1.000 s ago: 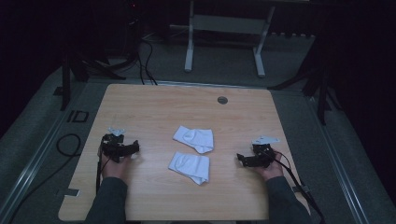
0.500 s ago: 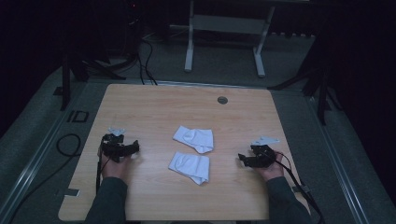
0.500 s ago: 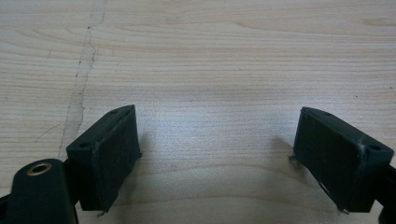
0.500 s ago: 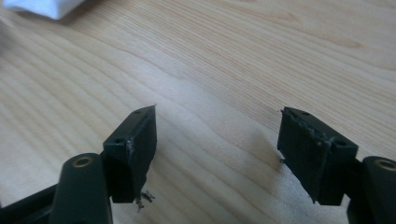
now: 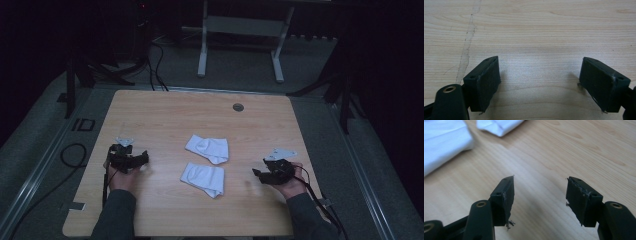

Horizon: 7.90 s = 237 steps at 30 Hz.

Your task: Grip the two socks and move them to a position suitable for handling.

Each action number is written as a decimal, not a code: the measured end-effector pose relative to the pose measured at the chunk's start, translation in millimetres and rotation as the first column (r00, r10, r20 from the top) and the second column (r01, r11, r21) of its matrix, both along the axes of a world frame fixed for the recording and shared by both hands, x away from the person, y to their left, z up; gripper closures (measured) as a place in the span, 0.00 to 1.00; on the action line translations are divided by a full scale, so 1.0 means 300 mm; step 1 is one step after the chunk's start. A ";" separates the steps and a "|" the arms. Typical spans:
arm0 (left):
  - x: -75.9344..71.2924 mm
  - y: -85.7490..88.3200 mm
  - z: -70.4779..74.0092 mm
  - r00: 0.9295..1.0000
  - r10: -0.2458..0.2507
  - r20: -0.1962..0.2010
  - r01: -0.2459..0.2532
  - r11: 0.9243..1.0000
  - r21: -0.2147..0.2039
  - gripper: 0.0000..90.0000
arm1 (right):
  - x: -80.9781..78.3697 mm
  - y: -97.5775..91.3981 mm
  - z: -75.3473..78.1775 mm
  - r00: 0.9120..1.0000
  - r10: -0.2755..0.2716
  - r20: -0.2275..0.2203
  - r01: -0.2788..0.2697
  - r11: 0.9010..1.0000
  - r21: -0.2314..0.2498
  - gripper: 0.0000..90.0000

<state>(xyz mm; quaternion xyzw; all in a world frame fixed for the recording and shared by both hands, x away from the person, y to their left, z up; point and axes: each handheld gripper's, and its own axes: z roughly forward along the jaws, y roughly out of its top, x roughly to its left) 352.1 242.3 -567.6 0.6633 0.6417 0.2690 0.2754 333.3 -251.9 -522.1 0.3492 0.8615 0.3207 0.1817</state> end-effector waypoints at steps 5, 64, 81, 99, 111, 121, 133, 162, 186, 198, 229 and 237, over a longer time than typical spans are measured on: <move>-0.007 -0.002 0.005 1.000 -0.008 -0.008 0.008 1.000 -0.001 0.23 | -0.030 0.026 0.021 0.999 0.034 0.005 -0.034 0.999 -0.010 0.46; -0.038 -0.009 0.025 0.999 -0.045 -0.020 0.045 0.999 -0.008 0.60 | -0.070 0.278 -0.068 0.962 0.247 -0.114 -0.257 0.963 -0.077 0.94; -0.038 -0.009 0.025 0.999 -0.049 -0.023 0.049 0.999 -0.006 0.59 | -0.101 0.437 0.020 0.932 0.357 -0.066 -0.361 0.930 -0.065 0.82; -0.038 -0.009 0.025 0.998 -0.052 -0.023 0.052 0.999 -0.004 0.59 | -0.082 0.594 -0.026 0.906 0.411 -0.099 -0.417 0.908 -0.049 0.65; -0.038 -0.009 0.025 0.998 -0.054 -0.023 0.054 0.999 -0.004 0.59 | -0.042 0.600 -0.055 0.909 0.388 -0.155 -0.397 0.917 -0.034 0.96; -0.038 -0.008 0.025 0.998 -0.055 -0.023 0.055 0.998 -0.004 0.59 | -0.047 0.586 -0.020 0.922 0.369 -0.120 -0.372 0.928 -0.008 0.97; -0.038 -0.008 0.025 0.998 -0.055 -0.022 0.055 0.998 -0.004 0.59 | -0.067 0.521 0.101 0.937 0.346 -0.037 -0.348 0.937 -0.026 0.98; -0.038 -0.008 0.025 0.998 -0.055 -0.022 0.055 0.998 -0.005 0.59 | -0.040 0.176 0.096 0.997 0.080 -0.013 -0.079 0.997 0.008 0.98; -0.039 -0.008 0.024 0.998 -0.056 -0.021 0.056 0.998 -0.004 0.59 | -0.002 0.051 0.018 0.998 -0.055 -0.010 0.053 0.987 -0.151 0.95; -0.039 -0.009 0.024 0.998 -0.054 -0.019 0.054 0.999 -0.005 0.59 | -0.012 0.091 -0.056 0.993 -0.009 -0.119 -0.015 0.981 -0.195 0.99; -0.037 -0.008 0.024 0.998 -0.058 -0.019 0.058 0.998 -0.003 0.58 | -0.067 0.278 -0.001 0.985 0.136 -0.103 -0.140 0.989 -0.037 0.76; -0.038 -0.008 0.024 0.998 -0.060 -0.020 0.060 0.998 -0.002 0.58 | 0.008 0.306 0.050 0.990 0.133 -0.038 -0.133 0.991 -0.024 0.72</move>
